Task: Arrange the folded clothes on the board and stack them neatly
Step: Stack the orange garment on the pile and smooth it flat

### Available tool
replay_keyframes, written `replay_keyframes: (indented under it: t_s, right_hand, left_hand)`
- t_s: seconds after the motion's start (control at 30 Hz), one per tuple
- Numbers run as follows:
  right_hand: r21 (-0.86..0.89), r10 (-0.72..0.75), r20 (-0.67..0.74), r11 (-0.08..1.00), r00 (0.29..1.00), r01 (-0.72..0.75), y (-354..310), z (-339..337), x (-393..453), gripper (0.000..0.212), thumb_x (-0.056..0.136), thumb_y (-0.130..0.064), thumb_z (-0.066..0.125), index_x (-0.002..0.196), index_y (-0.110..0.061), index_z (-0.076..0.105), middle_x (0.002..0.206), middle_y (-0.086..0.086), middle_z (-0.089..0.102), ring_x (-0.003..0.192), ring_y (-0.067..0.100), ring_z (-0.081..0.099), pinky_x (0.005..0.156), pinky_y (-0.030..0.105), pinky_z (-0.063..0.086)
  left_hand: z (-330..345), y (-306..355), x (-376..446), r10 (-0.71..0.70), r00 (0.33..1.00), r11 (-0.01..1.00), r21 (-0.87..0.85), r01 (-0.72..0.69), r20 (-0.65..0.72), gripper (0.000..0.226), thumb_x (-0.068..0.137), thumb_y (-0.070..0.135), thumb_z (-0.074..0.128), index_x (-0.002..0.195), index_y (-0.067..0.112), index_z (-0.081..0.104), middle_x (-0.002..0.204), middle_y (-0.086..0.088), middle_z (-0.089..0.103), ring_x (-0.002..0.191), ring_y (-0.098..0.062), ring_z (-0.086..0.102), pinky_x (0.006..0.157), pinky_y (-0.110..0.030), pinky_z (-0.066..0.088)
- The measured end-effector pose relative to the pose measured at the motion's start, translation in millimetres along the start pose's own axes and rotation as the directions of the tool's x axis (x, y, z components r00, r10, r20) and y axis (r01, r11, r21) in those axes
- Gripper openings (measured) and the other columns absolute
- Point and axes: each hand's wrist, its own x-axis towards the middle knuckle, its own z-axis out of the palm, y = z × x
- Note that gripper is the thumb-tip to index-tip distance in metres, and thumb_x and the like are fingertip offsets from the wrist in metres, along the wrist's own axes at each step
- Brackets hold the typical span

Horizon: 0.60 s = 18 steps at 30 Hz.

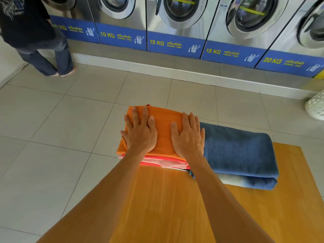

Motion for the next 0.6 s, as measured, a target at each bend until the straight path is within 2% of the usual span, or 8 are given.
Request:
replay_keyframes:
  t_s: [0.1,0.17,0.23,0.27,0.33,0.43,0.5,0.6]
  right_hand:
    - [0.085,-0.025,0.052,0.996,0.998,0.02,1,-5,0,0.067,0.101,-0.059,0.021,0.159,-0.025,0.016,0.167,0.0,0.008,0.154,0.021,0.001,0.123,0.05,0.005]
    - [0.207,-0.042,0.038,0.978,0.998,0.033,6,-10,-1,0.06,0.104,-0.052,0.023,0.157,-0.023,0.024,0.166,0.0,0.015,0.154,0.02,0.007,0.124,0.049,0.01]
    - [0.401,0.007,0.015,0.916,1.0,-0.012,11,-19,-4,0.05,0.106,-0.046,0.027,0.15,-0.025,0.036,0.16,0.001,0.032,0.148,0.023,0.027,0.12,0.05,0.024]
    - [0.504,0.05,0.004,0.862,0.999,-0.045,13,-23,-5,0.043,0.106,-0.043,0.03,0.143,-0.027,0.043,0.15,0.002,0.045,0.137,0.023,0.042,0.114,0.05,0.034]
    - [0.646,0.157,0.013,0.753,0.987,-0.128,17,-31,3,0.034,0.103,-0.04,0.038,0.134,-0.029,0.049,0.132,0.0,0.056,0.115,0.019,0.055,0.101,0.045,0.047]
    - [0.714,0.297,0.164,0.622,0.941,-0.321,24,-47,25,0.045,0.096,-0.045,0.052,0.138,-0.028,0.047,0.13,-0.003,0.056,0.111,0.02,0.057,0.095,0.044,0.051]
    - [0.661,0.288,0.243,0.649,0.926,-0.375,30,-51,36,0.047,0.091,-0.049,0.059,0.128,-0.019,0.057,0.122,-0.001,0.062,0.107,0.024,0.061,0.094,0.046,0.053]
    - [0.623,0.242,0.233,0.707,0.942,-0.336,35,-52,46,0.033,0.09,-0.047,0.064,0.093,-0.014,0.071,0.094,0.004,0.072,0.093,0.025,0.067,0.083,0.043,0.056]
  left_hand:
    - [-3,4,-5,-0.002,0.999,0.999,0.053,0.005,-0.054,0.064,0.098,0.059,0.003,0.155,0.033,-0.01,0.165,0.001,-0.009,0.151,-0.029,-0.009,0.115,-0.067,0.002]
    - [-6,14,-14,0.102,0.981,0.989,0.12,-0.083,-0.164,0.065,0.1,0.056,0.007,0.157,0.025,-0.003,0.166,-0.003,-0.003,0.152,-0.029,-0.006,0.116,-0.065,-0.001]
    - [-8,34,-28,0.255,0.938,0.962,0.155,-0.223,-0.234,0.065,0.102,0.052,0.015,0.157,0.019,0.006,0.165,-0.007,0.001,0.152,-0.028,-0.005,0.117,-0.061,-0.001]
    - [-6,46,-37,0.308,0.922,0.948,0.153,-0.278,-0.233,0.065,0.102,0.053,0.016,0.157,0.019,0.008,0.165,-0.007,0.002,0.152,-0.028,-0.006,0.118,-0.06,-0.003]
    - [1,65,-56,0.329,0.931,0.942,0.115,-0.314,-0.157,0.07,0.099,0.06,0.012,0.157,0.019,0.011,0.165,-0.008,0.0,0.151,-0.027,-0.01,0.118,-0.059,-0.007]
    - [11,69,-67,0.321,0.946,0.939,0.141,-0.313,-0.04,0.086,0.09,0.076,0.008,0.157,0.022,0.008,0.165,-0.006,-0.004,0.15,-0.028,-0.014,0.116,-0.062,-0.007]
    - [13,63,-66,0.327,0.945,0.93,0.174,-0.322,0.002,0.1,0.08,0.087,0.009,0.157,0.024,0.003,0.164,-0.004,-0.011,0.15,-0.029,-0.017,0.115,-0.063,-0.009]
    - [14,65,-65,0.31,0.95,0.928,0.203,-0.312,0.042,0.113,0.07,0.095,0.013,0.157,0.024,-0.003,0.164,-0.006,-0.015,0.149,-0.031,-0.019,0.113,-0.066,-0.009]
